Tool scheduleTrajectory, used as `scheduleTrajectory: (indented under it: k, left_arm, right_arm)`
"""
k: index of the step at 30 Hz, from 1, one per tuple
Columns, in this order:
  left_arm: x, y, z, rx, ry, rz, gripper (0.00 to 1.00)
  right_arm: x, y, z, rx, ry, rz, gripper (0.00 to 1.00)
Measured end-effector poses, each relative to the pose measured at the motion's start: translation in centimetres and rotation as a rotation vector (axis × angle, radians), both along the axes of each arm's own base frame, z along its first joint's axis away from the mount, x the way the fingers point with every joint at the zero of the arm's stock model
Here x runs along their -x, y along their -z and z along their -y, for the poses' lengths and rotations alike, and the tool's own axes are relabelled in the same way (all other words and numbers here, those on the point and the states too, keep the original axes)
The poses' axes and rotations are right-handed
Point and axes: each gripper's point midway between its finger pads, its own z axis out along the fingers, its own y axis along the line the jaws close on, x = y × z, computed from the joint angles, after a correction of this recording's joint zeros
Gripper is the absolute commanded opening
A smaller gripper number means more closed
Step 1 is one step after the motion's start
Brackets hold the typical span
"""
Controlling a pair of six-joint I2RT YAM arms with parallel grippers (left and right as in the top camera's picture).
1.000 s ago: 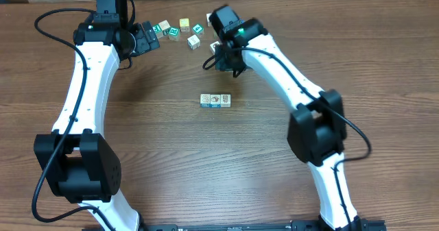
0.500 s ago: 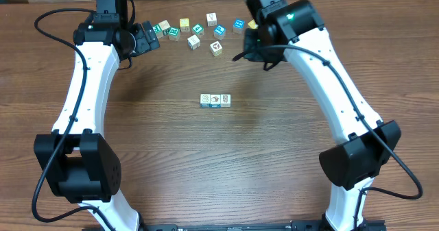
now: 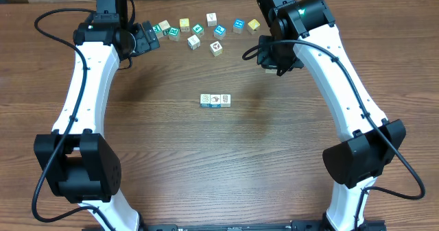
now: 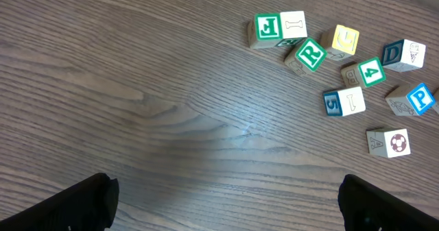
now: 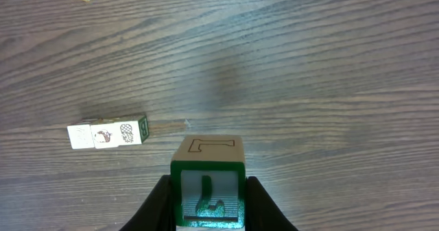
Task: Form a horizontal line
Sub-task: 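Lift the L block and carry it toward the right end of the row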
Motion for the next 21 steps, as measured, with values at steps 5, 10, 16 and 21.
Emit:
scheduleTrajectory:
  k: [5,10,16,21]
  left_arm:
    - [0.0,0.0,0.0,0.0,0.0,0.0,1.0]
    - [0.0,0.0,0.0,0.0,0.0,0.0,1.0]
    - [0.0,0.0,0.0,0.0,0.0,0.0,1.0]
    - [0.0,0.0,0.0,0.0,0.0,0.0,1.0]
  right_arm:
    - [0.5,1.5,0.2,0.015,0.0,-0.036,0.17]
    - [0.8,4.5,0.3,0.029,0.0,-0.079,0.18]
    - [1.2,8.5,-0.3,0.003,-0.007,-0.116,0.18]
    - [1.5,11.1,-1.2,-0.049,-0.015,-0.129,0.18]
